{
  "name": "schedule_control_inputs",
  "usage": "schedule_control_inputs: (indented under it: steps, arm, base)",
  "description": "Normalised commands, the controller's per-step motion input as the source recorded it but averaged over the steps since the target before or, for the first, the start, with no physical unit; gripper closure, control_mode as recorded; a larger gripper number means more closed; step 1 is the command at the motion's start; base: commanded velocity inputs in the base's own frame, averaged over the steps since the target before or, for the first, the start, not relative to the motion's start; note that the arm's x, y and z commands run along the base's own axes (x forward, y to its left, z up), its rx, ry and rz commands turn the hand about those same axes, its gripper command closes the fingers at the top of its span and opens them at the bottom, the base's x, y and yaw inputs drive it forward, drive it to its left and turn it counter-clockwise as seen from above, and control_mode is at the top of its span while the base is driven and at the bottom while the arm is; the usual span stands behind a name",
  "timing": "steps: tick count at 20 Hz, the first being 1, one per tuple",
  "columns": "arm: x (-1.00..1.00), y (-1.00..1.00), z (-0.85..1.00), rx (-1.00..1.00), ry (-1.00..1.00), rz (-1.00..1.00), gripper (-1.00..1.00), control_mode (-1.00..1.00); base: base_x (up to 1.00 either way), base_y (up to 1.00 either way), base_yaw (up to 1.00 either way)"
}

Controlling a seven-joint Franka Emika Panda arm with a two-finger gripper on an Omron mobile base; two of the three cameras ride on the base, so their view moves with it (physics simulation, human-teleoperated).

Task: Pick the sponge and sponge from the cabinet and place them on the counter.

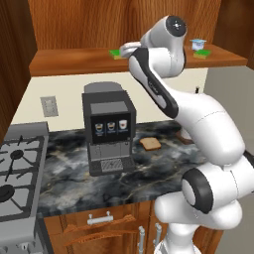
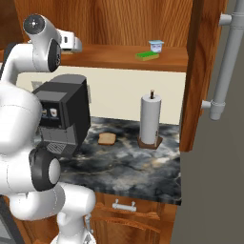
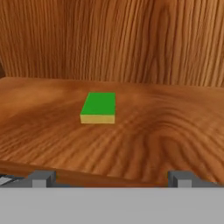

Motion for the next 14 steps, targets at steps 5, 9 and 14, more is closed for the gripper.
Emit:
schedule_control_inputs:
  steps: [5, 9, 14]
  arm:
    - [0.20, 0.30, 0.00, 0.00, 0.03, 0.00, -1.00, -1.00]
    - [0.24, 0.20, 0.00, 0.00, 0.02, 0.00, -1.00, -1.00]
    - [0.23, 0.01, 0.00, 0.00, 0.00, 0.00, -1.00, -1.00]
  base:
    - [0.00, 0.00, 0.00]
    - [0.00, 0.00, 0.00]
    - [0.00, 0.00, 0.00]
